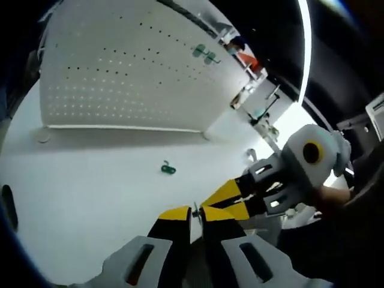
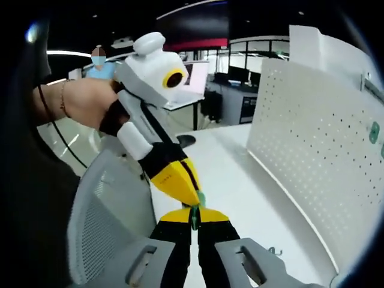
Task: Insert the hook assembly into the mounting plate slot until the hook locks in place.
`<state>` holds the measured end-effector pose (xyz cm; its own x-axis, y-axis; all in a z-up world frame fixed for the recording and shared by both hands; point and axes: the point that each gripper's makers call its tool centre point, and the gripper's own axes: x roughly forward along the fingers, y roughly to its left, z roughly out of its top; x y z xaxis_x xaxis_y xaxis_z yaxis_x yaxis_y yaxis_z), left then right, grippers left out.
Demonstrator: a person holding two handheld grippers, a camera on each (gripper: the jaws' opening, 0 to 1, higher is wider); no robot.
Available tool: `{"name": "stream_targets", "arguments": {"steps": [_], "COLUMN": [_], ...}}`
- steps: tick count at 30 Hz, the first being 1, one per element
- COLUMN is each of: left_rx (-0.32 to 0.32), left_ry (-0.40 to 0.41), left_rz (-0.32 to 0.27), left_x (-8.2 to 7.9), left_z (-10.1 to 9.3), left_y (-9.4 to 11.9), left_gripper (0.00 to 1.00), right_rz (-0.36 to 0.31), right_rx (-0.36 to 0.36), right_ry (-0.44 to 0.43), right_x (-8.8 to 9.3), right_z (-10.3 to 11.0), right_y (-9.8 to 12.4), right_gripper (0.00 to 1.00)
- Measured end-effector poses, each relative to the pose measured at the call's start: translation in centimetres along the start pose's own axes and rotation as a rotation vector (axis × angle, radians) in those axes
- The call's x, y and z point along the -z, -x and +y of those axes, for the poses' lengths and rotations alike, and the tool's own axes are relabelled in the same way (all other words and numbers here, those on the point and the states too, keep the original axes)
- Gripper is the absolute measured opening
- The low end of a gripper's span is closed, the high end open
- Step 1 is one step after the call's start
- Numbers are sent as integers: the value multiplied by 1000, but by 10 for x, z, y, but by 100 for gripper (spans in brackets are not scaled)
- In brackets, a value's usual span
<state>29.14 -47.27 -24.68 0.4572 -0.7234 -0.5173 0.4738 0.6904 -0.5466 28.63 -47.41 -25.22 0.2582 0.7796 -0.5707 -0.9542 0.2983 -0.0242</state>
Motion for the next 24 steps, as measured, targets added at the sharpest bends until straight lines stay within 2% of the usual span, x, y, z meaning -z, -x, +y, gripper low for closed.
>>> {"name": "stream_targets", "arguments": {"steps": [9, 13, 18, 22, 24], "left_rx": [19, 42, 50, 44, 41], "left_ry": [-179, -186, -260, -322, -379], "left_rz": [-20, -9, -12, -37, -75], "left_x": [-6, -5, -4, -8, -16], "left_z": [-13, -17, -24, -30, -32], "left_y": [1, -2, -5, -6, -6], "left_gripper": [20, 30, 39, 55, 56], "right_rz": [-35, -50, -64, -93, -108], "right_rx": [5, 20, 41, 50, 53], "right_ry": [-139, -202, -278, -381, -401], "right_x": [0, 1, 3, 2, 0], "right_z": [-14, -21, -28, -35, -38], "right_y": [8, 11, 14, 17, 19], "right_gripper": [0, 0, 0, 0, 0]}}
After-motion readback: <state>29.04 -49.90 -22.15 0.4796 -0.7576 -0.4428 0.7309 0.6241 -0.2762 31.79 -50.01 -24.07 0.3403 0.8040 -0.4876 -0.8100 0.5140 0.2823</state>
